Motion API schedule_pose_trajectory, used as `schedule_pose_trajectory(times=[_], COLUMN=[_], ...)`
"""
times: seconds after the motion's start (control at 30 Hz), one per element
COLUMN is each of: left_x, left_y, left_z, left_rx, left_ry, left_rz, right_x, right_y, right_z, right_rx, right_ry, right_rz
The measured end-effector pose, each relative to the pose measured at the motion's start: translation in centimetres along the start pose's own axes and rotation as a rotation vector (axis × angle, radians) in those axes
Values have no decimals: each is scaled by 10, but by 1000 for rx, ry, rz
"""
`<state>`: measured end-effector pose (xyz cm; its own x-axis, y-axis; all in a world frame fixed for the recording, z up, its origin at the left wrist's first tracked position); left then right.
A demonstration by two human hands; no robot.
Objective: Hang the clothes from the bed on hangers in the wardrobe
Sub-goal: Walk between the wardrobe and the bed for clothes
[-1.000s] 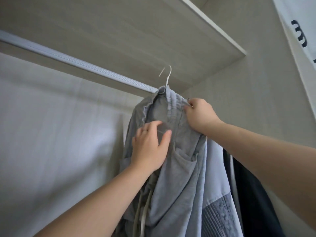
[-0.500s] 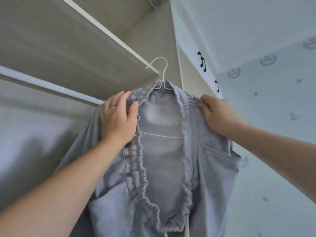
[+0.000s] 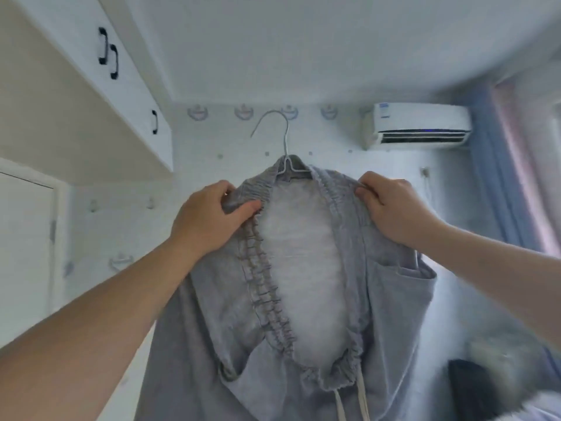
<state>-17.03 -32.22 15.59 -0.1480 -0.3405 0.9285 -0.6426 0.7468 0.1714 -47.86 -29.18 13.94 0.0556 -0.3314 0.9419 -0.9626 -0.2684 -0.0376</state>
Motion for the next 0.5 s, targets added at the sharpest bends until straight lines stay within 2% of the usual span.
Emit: schedule_pose_trajectory(times=[0.23, 0.5], left_x=[-25, -123], left_y=[75, 193], left_z=[247, 468], left_rx=[-330, -674], left_ry=[-377, -837], left_rz=[-40, 51], right_x=[-120, -299], right_y=[176, 294], right_z=[-67, -152], right_rx=[-343, -653], right_ry=[-178, -305], right_rz=[233, 607])
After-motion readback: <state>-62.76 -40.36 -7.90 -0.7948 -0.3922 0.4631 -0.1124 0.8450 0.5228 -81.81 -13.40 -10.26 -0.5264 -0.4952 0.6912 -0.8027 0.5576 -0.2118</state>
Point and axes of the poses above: each hand's wrist, its own x-axis towards the middle knuckle, its own z-axis out of the palm, y = z × x, the point moved 1 cm from there along x, towards the middle knuckle, and after that the axes turned 10 degrees about -x, right-handed, at the moved point
